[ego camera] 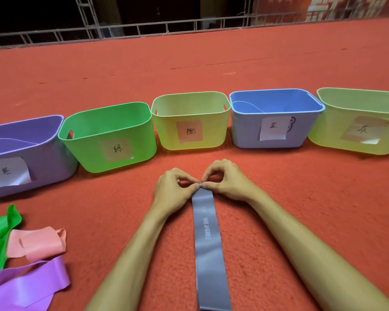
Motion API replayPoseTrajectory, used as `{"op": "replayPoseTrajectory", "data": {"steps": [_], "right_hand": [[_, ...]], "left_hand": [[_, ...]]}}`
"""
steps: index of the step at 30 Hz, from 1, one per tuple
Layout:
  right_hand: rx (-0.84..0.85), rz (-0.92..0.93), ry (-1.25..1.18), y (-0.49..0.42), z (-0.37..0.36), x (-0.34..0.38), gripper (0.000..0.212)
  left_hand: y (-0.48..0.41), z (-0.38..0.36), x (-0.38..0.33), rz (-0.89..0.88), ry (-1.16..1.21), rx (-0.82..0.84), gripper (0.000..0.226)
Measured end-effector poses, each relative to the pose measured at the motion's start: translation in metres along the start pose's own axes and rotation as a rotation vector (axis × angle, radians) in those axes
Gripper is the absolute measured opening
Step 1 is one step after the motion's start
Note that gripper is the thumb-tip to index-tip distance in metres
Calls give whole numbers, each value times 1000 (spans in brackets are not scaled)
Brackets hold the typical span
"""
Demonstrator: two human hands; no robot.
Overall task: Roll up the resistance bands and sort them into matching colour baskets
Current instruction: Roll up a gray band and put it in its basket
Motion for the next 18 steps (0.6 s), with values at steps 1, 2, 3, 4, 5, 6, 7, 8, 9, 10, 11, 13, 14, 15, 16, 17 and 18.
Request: {"op": "replayPoseTrajectory", "data": {"steps": [1,2,3,4,5,6,7,8,9,10,11,13,14,15,16,17,18], "right_hand": [[8,0,-2,0,0,0,12],[12,0,6,0,-1,1,11],[11,1,14,-1,-1,0,12],[7,2,15,-2,-1,0,14],[3,2,16,-3,-1,-1,17],[-4,5,23,-3,0,-2,17],[-11,10,33,-3,0,-2,15],[-19,15,46,-3,-1,-2,12],[-32,22,58,-3,-1,-3,10],[-50,31,66,-2,-1,-2,9],[-71,41,67,-2,-2,0,9],[-110,62,68,-2,-4,4,9],[-118,69,72,-2,-5,6,10],[-117,70,73,-3,-6,6,11],[-112,67,71,-3,-6,6,13],[-107,61,69,-3,-7,5,15],[-102,55,68,-2,-7,4,16]], "left_hand": [[0,0,0,1,4,1,7],[1,0,0,2,5,-1,7],[1,0,-1,2,3,-8,7],[2,0,-1,0,-6,-20,8],[3,0,-2,-3,-20,-36,7],[4,1,-3,-4,-38,-53,7],[6,1,-4,-6,-56,-70,7],[7,2,-5,-10,-67,-85,7],[7,3,-6,-17,-70,-100,7],[8,3,-7,-24,-64,-116,7],[8,5,-7,-27,-47,-132,8],[8,7,-5,-21,-4,-157,10],[8,8,-3,-12,5,-158,10],[7,8,-1,-4,2,-150,11],[7,7,0,1,-9,-141,11],[6,6,0,2,-20,-133,10],[5,6,1,1,-27,-125,9]]}}
Point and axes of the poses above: each hand's wrist, its own y-axis away from the middle knuckle, its own z-axis out of the back of the hand, x = y × z, the point moved 7 cm from there along -y, towards the middle knuckle, and after that the axes turned 2 degrees about x, right-handed, at the moved point
